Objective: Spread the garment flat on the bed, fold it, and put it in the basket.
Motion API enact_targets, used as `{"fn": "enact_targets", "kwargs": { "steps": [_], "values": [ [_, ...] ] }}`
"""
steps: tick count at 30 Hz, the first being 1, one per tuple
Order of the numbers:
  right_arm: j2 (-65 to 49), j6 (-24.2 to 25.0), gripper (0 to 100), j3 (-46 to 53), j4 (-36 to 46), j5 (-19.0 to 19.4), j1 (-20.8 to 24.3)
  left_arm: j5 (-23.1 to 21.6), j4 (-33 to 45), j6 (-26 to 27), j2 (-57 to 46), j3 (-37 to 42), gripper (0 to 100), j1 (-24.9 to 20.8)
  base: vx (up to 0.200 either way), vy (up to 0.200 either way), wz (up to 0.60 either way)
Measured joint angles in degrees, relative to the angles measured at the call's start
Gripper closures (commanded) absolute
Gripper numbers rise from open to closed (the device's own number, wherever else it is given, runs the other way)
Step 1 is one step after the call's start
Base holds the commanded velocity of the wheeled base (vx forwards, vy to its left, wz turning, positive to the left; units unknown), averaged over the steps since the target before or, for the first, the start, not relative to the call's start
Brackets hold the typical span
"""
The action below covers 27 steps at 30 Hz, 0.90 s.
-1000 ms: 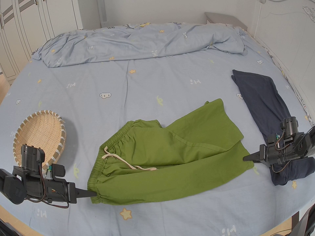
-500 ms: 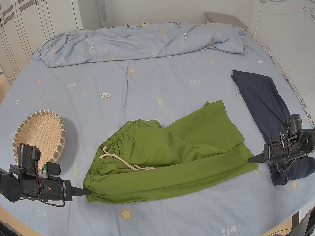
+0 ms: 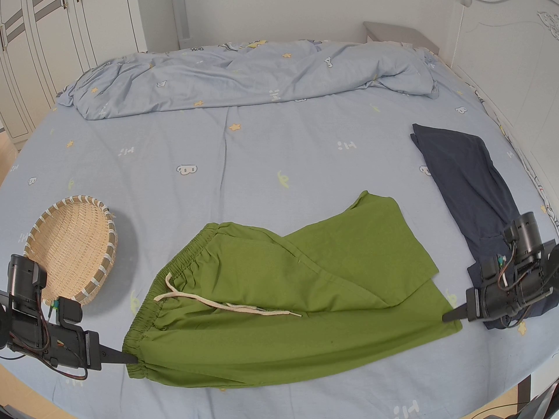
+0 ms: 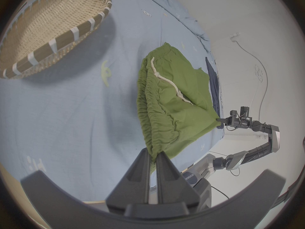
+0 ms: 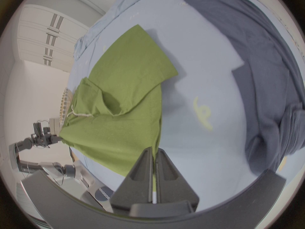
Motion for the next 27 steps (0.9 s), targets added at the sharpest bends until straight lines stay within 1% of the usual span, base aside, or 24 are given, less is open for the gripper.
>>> {"fn": "enact_targets", "kwargs": {
  "steps": [3, 8, 15, 20, 27],
  "values": [
    [-1.5, 0.1, 100, 5.2, -2.9, -0.3, 1.4, 0.1, 1.8, 2.6, -0.8, 0.2, 100, 1.7, 0.0, 0.0, 0.0],
    [-3.3, 0.1, 100, 13.2, -8.1, -0.5, 2.7, 0.5, 3.1, 5.4, -1.3, 1.9, 100, 3.4, 0.0, 0.0, 0.0],
    [-4.8, 0.1, 100, 20.2, -12.0, -0.5, 3.3, 0.7, 3.5, 7.2, -1.2, 4.8, 100, 4.1, 0.0, 0.0, 0.0],
    [-5.1, 0.1, 100, 22.6, -15.0, -0.6, 3.3, 0.8, 3.4, 7.5, -1.1, 6.5, 100, 3.8, 0.0, 0.0, 0.0],
    [-5.0, 0.1, 100, 23.5, -15.9, -0.6, 3.1, 0.9, 3.4, 7.6, 0.1, 7.4, 100, 2.5, 0.0, 0.0, 0.0]
  ]
}}
